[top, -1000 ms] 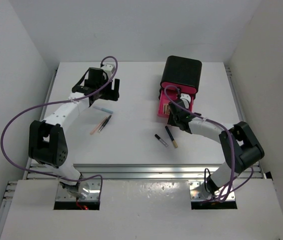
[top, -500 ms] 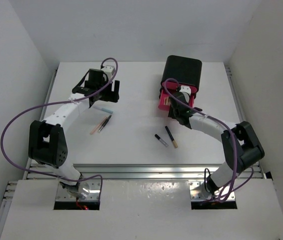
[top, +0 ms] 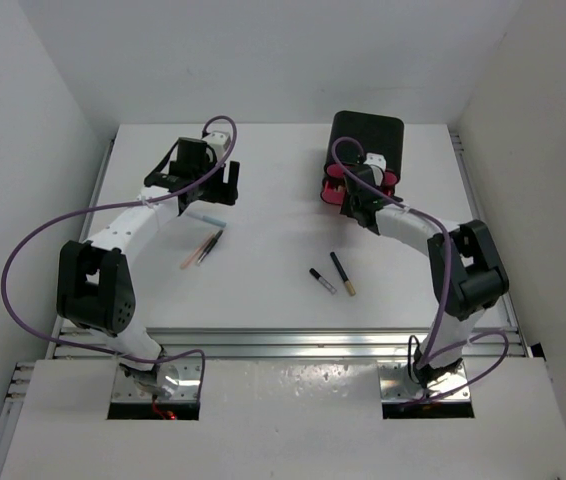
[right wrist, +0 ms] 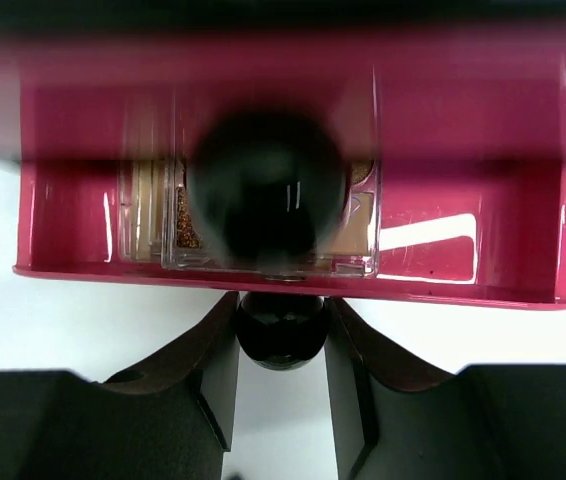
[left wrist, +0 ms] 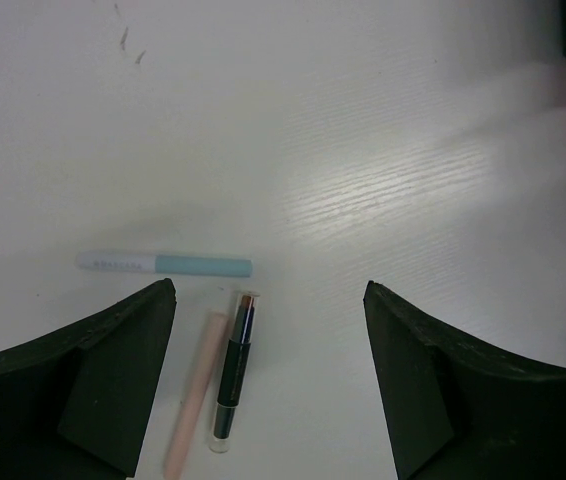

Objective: Organize the makeup

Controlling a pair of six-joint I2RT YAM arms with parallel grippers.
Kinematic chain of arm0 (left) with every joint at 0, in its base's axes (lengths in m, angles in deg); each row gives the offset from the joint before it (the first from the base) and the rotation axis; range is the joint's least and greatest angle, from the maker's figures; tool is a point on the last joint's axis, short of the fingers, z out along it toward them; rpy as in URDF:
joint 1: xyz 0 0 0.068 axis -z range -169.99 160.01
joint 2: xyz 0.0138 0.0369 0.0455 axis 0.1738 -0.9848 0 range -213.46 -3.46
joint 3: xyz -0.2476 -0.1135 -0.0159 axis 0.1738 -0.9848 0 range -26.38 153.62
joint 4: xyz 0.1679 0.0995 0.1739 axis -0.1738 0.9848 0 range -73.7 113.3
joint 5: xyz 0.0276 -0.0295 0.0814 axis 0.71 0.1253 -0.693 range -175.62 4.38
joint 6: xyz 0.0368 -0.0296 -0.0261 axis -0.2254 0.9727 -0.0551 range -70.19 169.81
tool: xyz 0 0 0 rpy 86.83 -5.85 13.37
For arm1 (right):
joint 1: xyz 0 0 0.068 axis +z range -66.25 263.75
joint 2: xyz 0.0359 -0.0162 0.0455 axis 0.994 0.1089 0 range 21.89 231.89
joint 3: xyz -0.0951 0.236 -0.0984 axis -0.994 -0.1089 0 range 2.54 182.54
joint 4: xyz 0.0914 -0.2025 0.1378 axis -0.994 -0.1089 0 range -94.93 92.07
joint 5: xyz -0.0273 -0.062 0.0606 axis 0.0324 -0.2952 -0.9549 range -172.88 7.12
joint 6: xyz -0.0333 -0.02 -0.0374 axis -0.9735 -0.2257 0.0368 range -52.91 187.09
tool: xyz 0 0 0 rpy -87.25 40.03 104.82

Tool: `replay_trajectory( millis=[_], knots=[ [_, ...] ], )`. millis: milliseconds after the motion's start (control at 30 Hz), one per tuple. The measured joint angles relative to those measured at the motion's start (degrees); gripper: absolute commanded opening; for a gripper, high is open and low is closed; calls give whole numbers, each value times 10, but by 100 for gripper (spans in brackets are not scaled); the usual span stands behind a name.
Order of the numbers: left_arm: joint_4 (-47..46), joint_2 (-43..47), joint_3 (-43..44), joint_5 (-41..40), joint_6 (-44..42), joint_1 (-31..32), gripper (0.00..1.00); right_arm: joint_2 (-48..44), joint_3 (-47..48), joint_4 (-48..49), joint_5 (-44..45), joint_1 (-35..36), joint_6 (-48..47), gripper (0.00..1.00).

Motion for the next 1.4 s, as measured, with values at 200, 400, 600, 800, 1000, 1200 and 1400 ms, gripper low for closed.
replay_trajectory(
  millis=[200,400,600,800,1000,1200,1400],
  knots=[
    [0,0,0,0,-3,0,82,47,52,12,-10,-21,-25,17],
    [0,0,0,0,-6,0,82,70,70,39,-10,-27,-51,31],
    [0,0,0,0,-6,0,82,71,60,62,-10,-27,-57,49],
    [0,0,0,0,-6,0,82,64,15,87,-13,-24,-45,60],
    [0,0,0,0,-6,0,82,64,-12,94,0,-2,-38,61],
    [-2,0,-1,0,-6,0,82,75,0,106,33,6,-39,57],
    [-4,0,-3,0,-6,0,82,114,22,123,52,-2,-34,54]
  ],
)
